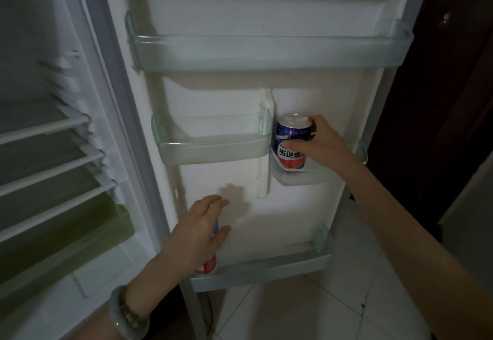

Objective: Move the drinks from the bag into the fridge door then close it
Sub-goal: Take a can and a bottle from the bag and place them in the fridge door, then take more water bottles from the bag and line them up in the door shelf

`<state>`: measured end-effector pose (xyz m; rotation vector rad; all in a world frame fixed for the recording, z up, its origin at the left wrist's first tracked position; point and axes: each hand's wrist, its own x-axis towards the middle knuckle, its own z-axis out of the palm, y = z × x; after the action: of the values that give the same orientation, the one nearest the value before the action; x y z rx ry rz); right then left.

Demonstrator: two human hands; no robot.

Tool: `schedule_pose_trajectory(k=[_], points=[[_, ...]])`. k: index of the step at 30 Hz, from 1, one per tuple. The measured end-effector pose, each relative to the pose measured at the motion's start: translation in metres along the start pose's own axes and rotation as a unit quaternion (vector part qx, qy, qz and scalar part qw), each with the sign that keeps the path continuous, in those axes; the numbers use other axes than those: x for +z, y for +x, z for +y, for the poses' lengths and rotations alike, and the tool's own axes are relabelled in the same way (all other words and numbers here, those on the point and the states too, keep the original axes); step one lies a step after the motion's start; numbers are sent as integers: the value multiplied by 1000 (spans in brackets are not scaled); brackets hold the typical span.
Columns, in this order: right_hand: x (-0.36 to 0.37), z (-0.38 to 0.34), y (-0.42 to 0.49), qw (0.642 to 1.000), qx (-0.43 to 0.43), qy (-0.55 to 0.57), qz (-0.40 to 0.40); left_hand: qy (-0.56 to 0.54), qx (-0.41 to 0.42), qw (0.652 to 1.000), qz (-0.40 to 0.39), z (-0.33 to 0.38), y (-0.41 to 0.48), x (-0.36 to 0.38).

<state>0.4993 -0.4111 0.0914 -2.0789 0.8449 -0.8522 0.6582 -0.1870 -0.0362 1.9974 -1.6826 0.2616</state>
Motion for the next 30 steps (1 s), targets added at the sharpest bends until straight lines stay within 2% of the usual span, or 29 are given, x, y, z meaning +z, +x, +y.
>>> schedule_pose_trajectory(k=[5,9,14,17,19,23,30], points=[[-1,4,-14,1000,-12,11,11,-11,7,1000,1,17,6,-3],[-18,5,-46,991,-83,-82,66,-20,15,1000,6,38,19,-8],[-51,14,-105,966,-153,-205,46,-40,100,994,17,100,35,-3],[-78,44,-123,954,-148,-258,42,-2,188,982,22,146,53,18],[-101,70,-129,947,-123,-294,44,12,218,976,18,176,71,36],[-159,117,-144,930,-53,-361,31,7,241,971,4,239,106,73],[-267,197,-157,904,-16,-427,19,-5,234,972,12,352,164,149]])
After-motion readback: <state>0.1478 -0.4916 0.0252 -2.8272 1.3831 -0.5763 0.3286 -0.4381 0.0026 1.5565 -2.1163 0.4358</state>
